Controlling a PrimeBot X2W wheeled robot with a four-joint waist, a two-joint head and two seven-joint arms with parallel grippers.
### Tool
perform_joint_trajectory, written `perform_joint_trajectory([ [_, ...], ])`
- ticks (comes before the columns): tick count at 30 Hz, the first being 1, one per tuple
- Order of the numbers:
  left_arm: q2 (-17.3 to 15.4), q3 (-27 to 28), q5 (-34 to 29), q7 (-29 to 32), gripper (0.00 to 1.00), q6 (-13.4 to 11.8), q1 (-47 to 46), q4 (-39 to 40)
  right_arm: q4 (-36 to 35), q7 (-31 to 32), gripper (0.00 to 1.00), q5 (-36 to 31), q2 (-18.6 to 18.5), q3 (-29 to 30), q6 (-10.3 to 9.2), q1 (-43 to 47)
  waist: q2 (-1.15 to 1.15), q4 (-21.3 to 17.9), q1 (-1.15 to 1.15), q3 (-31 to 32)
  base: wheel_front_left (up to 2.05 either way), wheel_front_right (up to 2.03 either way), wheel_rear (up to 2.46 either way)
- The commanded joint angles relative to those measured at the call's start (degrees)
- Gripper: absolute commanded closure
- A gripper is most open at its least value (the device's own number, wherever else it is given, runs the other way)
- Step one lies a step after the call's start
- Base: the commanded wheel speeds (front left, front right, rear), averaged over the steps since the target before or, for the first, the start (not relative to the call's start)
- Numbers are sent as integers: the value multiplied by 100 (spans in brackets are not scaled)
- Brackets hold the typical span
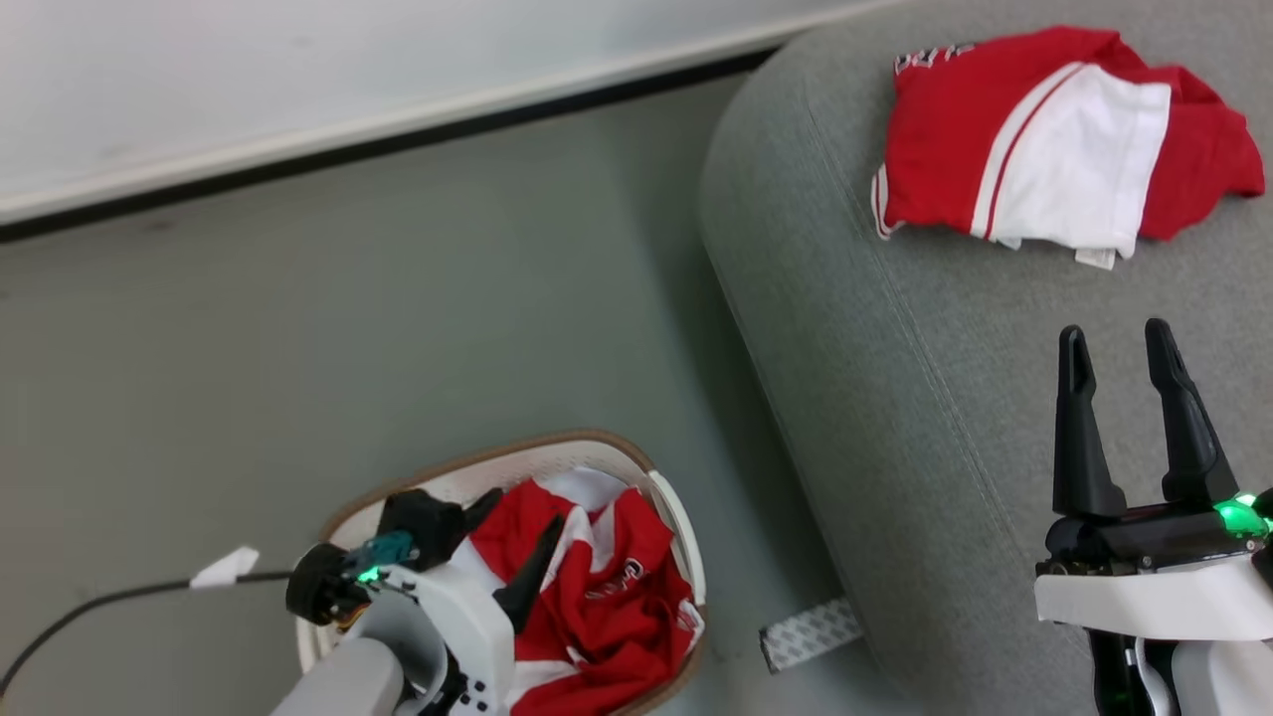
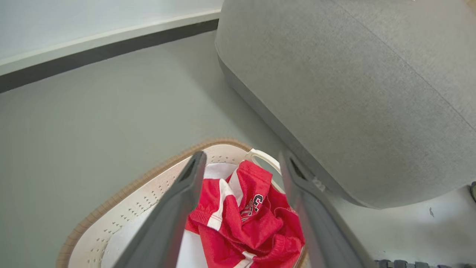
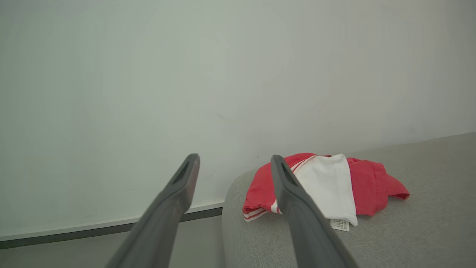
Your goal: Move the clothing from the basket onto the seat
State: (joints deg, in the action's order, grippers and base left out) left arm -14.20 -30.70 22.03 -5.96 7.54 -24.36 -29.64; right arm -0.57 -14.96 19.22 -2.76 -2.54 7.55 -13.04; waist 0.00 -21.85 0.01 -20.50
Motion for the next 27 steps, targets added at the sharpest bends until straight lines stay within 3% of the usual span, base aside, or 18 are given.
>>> perform_joint_trajectory([
  [1,-115,-209,119,123,0,-7,-204,-168,-86,-15,0,74,-4,-3,-14,-109,0,-264,-1,-365,0,0,0],
  [15,-719,-1863,1044,1338,0,-7,-982,-1416,-359,-15,0,456,-2,-133,-13,-305,0,-680,-1,-1354,0,0,0],
  [27,-1086,-2593,1590,2032,0,-7,-1641,-2052,-543,-15,0,817,-2,-240,-13,-437,0,-930,-1,-2123,0,0,0],
])
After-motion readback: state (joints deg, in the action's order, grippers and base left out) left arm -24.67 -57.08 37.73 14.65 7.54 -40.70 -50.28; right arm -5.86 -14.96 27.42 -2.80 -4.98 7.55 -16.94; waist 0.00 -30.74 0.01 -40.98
